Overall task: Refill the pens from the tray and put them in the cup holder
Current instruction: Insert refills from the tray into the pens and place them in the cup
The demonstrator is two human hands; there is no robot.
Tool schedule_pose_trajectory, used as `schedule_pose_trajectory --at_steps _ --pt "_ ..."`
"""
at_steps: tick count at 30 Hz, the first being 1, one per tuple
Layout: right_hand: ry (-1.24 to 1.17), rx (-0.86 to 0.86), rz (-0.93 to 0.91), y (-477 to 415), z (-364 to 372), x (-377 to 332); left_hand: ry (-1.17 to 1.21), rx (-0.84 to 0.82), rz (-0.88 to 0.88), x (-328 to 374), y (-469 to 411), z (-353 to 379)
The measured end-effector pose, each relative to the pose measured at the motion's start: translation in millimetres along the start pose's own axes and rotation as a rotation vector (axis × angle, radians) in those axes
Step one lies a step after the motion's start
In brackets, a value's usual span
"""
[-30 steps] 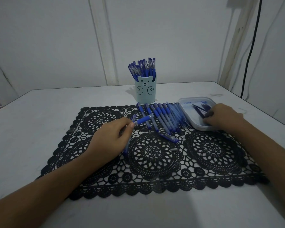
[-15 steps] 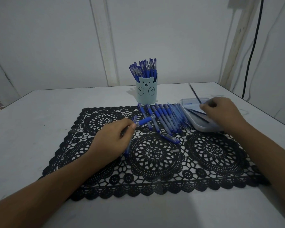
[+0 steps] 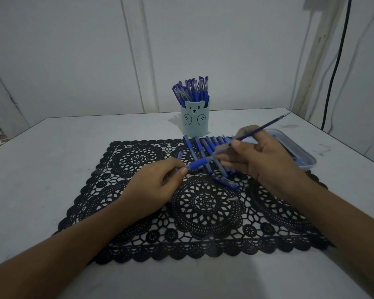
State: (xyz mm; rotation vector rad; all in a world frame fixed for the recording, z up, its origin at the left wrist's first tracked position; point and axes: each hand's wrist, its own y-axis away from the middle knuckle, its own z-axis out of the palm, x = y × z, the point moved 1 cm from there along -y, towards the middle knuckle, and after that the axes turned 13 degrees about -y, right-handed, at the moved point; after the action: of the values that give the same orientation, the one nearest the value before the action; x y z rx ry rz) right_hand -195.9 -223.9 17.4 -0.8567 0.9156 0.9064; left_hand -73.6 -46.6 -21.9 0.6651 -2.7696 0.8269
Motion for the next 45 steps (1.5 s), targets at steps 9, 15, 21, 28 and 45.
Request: schedule_pose_trajectory --at_steps 9,15,21,28,45 --pt "-0.152 -0.009 0.082 2 4 5 0.056 0.028 -0.006 0 -1 -1" --pt "-0.219 -0.007 0.094 3 3 9 0.075 0.048 0.031 2 0 -3" --pt "-0.162 -0.053 0.105 4 2 8 0.055 0.023 0.039 2 0 -3" --pt "0.603 -0.077 0.003 3 -1 4 0.073 0.043 0.008 2 0 -3" --pt "1.463 -0.486 0.058 9 -2 4 0.249 0.100 -0.208 0 -6 -6"
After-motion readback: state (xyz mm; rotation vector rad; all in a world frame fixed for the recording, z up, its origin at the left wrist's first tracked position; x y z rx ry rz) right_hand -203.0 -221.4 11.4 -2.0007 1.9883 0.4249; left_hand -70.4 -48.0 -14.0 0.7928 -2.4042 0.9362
